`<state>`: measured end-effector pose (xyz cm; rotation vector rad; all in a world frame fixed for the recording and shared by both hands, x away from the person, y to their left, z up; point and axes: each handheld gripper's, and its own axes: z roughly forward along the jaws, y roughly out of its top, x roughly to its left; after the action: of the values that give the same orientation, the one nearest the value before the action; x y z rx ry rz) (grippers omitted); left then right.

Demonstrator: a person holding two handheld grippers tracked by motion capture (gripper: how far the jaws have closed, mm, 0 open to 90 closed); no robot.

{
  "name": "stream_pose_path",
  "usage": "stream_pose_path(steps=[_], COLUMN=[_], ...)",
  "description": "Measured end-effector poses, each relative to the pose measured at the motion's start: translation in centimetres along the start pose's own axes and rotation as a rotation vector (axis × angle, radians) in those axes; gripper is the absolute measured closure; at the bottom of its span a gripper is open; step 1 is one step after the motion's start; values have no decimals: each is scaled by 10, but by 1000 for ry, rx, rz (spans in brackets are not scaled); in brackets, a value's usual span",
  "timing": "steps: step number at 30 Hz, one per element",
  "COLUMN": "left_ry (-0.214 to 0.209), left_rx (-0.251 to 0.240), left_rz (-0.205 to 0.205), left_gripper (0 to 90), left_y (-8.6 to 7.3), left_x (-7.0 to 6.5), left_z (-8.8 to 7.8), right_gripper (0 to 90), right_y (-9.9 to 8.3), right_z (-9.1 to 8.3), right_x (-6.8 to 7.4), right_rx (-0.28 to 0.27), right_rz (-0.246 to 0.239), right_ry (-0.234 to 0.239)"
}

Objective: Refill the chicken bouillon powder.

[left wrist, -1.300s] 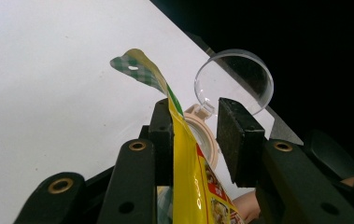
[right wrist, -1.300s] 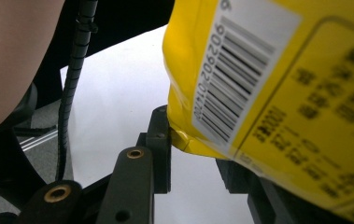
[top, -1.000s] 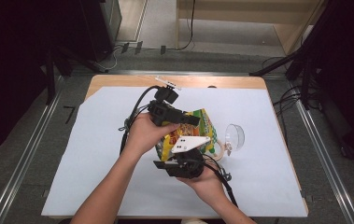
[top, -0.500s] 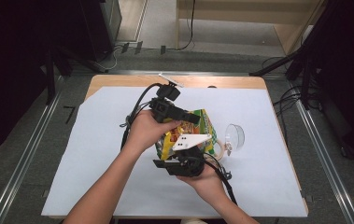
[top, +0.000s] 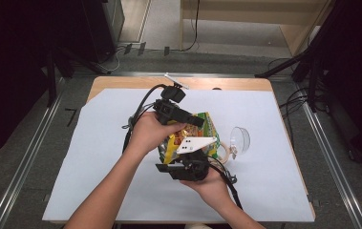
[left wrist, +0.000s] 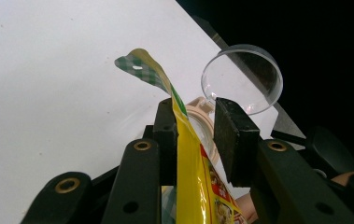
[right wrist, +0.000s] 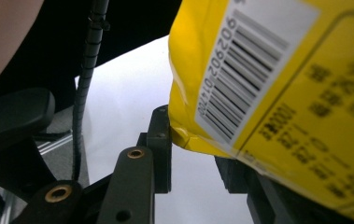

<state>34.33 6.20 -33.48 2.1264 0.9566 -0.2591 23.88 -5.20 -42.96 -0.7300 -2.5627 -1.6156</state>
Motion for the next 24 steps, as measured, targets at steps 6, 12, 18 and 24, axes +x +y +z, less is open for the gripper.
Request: stream_pose_path(steps=[6, 12, 18, 24], left_ry=[10, 18, 21, 24], left_rx=[-21, -28, -49, -53], left_rz=[19, 27, 39, 43], left_gripper=[720, 720, 719, 720], left_y=[0, 0, 0, 1], left_x=[-2, -4, -7, -7], left_z=[-1, -2, -3, -1], right_gripper=[703, 703, 703, 702], right_y=[0, 0, 0, 0], right_z=[0, 0, -2, -2], right_x=[-1, -1, -3, -5], right_rx=[-3, -2, -6, -6], right_rz=[-7, -12, -43, -40], right_ry=[-9, -15, -32, -33])
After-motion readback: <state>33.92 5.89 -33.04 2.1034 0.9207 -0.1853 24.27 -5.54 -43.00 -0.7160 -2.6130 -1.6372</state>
